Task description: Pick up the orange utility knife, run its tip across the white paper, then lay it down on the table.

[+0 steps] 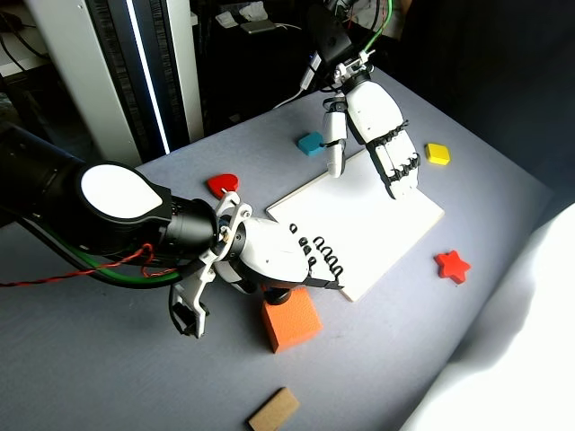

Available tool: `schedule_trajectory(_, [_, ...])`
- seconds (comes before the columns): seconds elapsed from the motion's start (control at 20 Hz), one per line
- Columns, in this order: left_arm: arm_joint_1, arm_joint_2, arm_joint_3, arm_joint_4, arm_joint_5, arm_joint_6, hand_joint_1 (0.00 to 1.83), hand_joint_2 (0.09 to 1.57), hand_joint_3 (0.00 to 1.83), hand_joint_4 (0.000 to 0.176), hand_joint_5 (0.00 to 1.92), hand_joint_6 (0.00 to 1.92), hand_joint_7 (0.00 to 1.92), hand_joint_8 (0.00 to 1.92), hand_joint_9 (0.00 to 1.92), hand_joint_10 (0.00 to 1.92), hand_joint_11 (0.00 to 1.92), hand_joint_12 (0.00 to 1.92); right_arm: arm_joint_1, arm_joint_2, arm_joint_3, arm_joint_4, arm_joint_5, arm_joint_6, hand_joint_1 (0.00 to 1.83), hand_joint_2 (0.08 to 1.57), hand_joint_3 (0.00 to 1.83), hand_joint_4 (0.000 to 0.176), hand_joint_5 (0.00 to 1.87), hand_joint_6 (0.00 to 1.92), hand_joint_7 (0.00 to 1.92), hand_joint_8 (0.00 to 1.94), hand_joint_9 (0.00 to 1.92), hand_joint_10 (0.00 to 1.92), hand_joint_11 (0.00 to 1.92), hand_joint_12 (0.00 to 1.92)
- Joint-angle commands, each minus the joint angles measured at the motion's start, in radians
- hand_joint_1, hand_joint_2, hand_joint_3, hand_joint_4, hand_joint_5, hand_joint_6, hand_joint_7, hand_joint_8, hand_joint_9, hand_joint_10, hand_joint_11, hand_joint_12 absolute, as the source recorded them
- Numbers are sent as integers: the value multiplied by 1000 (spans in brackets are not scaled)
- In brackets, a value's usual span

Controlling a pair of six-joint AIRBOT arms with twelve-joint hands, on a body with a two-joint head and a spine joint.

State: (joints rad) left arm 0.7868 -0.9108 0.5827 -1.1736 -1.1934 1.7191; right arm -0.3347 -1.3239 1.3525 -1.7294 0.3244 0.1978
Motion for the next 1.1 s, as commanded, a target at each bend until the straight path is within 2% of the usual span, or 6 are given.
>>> schedule_trajectory(0.0, [-8,1,8,62,-90,-1,2,1291,0,10,32,2,70,3,52,3,0,579,3,0,2,25,2,-8,1201,1055,5,0,0,0,0,0,0,0,0,0])
schedule_trajectory(0.5, [-7,0,13,61,-90,-5,0,1293,0,12,32,3,64,0,56,2,0,668,-8,-16,2,25,-5,-23,1245,1098,21,0,35,15,49,19,47,20,0,0])
schedule_trajectory(0.65, [-6,0,13,54,-90,-5,0,1295,0,13,23,3,52,1,40,0,0,606,-10,-15,-3,25,-5,-29,1212,1140,17,0,357,367,533,162,395,282,0,1121])
schedule_trajectory(0.7, [-4,0,15,53,-90,-6,0,1294,0,12,35,8,62,5,47,4,0,600,-11,-14,-5,25,-5,-30,1098,1286,39,0,521,1414,596,1263,352,1169,52,1647])
schedule_trajectory(1.0, [1,0,19,53,-90,-11,0,1295,1,11,24,8,71,10,54,8,0,559,-16,-8,-12,25,-17,-31,1656,701,1219,0,1684,1921,1854,1940,1867,1921,1853,1921])
schedule_trajectory(1.05, [1,0,18,53,-90,-11,0,1297,1,11,26,7,83,9,61,9,0,580,-13,-7,-12,25,-17,-31,1625,736,1143,63,1702,1921,1886,1941,1910,1921,1907,1921])
